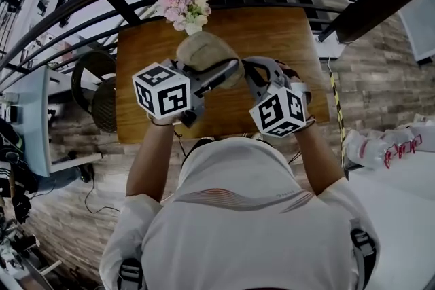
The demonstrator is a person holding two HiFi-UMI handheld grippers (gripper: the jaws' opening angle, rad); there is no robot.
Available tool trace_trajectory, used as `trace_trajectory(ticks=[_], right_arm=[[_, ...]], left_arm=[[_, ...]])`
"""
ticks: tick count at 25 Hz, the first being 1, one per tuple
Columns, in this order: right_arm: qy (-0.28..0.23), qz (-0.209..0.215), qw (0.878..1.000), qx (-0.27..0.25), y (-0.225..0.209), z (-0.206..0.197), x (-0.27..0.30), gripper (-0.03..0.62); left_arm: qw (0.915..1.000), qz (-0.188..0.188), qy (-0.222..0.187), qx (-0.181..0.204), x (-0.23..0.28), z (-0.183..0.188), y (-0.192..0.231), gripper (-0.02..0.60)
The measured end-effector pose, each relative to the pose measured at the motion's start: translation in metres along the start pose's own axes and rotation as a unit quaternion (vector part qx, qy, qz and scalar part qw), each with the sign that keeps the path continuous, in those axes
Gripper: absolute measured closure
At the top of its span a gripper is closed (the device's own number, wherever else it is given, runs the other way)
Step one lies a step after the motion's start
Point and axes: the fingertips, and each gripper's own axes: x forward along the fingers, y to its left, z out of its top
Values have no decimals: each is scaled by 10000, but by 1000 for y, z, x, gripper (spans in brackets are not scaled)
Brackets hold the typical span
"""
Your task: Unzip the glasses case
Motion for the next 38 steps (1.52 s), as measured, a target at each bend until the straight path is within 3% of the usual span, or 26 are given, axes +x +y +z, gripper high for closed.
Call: trace_trajectory(ticks=[8,17,24,32,38], right_arm=[[28,-128,9982,-591,2,0,-1,545],[-45,-161,9941,-1074,3,5,-4,545],[-123,-266,9902,-1363,-3,15,-8,545],[-150,-407,9833,-1770,-7,19,-11,543],[-52,-449,9727,-2277,-8,18,-13,543]], left_arm=[[9973,-44,686,243,4,-21,-5,285],[9872,-125,1463,615,8,-47,-12,285],[9715,-123,2172,942,11,-72,-15,285],[9470,13,2911,1356,13,-109,-8,285],[9191,169,3456,1883,14,-123,2,285]])
